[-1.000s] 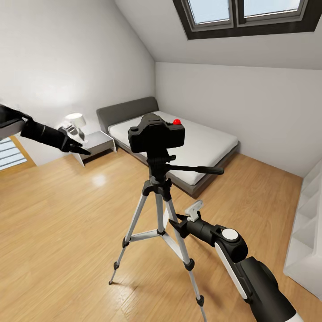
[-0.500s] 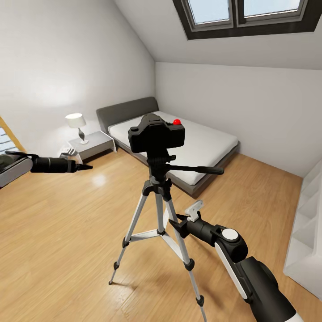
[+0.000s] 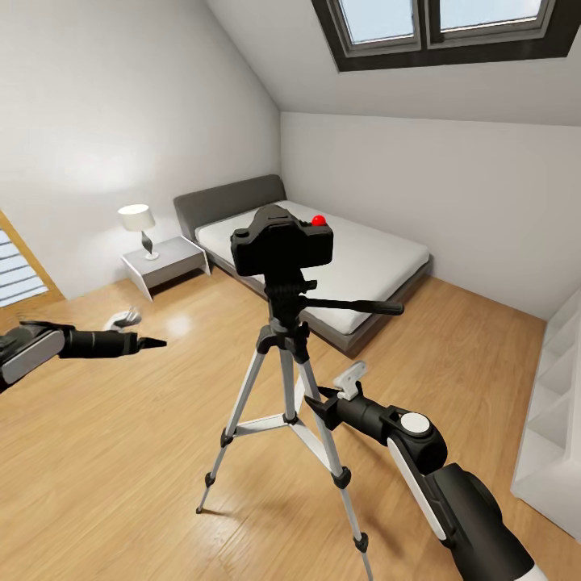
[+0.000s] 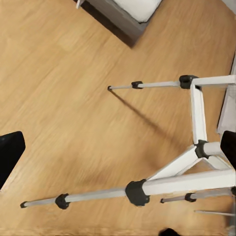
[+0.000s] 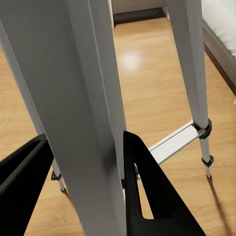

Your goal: Attach the digital camera to the camera tripod in the bedroom.

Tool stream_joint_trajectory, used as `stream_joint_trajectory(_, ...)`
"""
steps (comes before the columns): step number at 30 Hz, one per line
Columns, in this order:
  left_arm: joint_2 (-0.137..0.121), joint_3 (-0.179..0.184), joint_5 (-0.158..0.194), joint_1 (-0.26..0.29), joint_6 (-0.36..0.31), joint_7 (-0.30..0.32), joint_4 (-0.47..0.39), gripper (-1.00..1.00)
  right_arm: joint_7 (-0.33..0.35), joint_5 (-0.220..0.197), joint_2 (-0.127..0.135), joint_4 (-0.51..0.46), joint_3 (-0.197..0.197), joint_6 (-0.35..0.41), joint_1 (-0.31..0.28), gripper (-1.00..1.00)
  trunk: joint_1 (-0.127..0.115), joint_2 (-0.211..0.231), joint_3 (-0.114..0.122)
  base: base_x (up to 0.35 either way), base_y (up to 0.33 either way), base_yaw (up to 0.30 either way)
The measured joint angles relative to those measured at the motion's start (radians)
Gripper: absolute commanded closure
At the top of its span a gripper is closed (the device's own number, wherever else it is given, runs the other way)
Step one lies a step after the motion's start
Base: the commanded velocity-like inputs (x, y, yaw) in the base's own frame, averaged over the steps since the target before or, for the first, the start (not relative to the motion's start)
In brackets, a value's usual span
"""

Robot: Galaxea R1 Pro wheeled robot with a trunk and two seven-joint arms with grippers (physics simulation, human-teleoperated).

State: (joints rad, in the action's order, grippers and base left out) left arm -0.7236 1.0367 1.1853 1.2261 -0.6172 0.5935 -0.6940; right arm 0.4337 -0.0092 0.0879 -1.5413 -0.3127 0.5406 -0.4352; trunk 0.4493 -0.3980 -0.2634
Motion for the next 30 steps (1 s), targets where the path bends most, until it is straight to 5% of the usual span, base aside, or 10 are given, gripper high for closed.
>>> stream_joint_trajectory(4,0.001,-0.006,0.005,-0.044,0.0,-0.032,-0.003,-1.0,0.0,0.0,0.0,0.0,0.0,0.0,0.0,1.0,0.0,0.0,0.0,0.0,0.0,0.0)
stream_joint_trajectory(9,0.0,-0.061,0.008,-0.105,0.0,-0.062,-0.005,-1.0,0.0,0.0,0.0,0.0,0.0,0.0,0.0,1.0,0.0,0.0,0.0,0.0,0.0,0.0)
stream_joint_trajectory(13,0.0,-0.159,0.006,-0.166,0.0,-0.074,-0.006,-1.0,0.0,0.0,0.0,0.0,0.0,0.0,0.0,1.0,0.0,0.0,0.0,0.0,0.0,0.0)
stream_joint_trajectory(19,0.003,-0.254,-0.001,-0.227,0.0,-0.081,-0.007,-1.0,0.0,0.0,0.0,0.0,0.0,0.0,0.0,1.0,0.0,0.0,0.0,0.0,0.0,0.0)
stream_joint_trajectory(30,0.042,-0.298,-0.008,-0.358,0.024,-0.09,-0.006,-1.0,-0.001,-0.001,0.0,0.001,0.001,0.0,0.0,1.0,0.0,0.0,0.0,0.0,0.0,0.0)
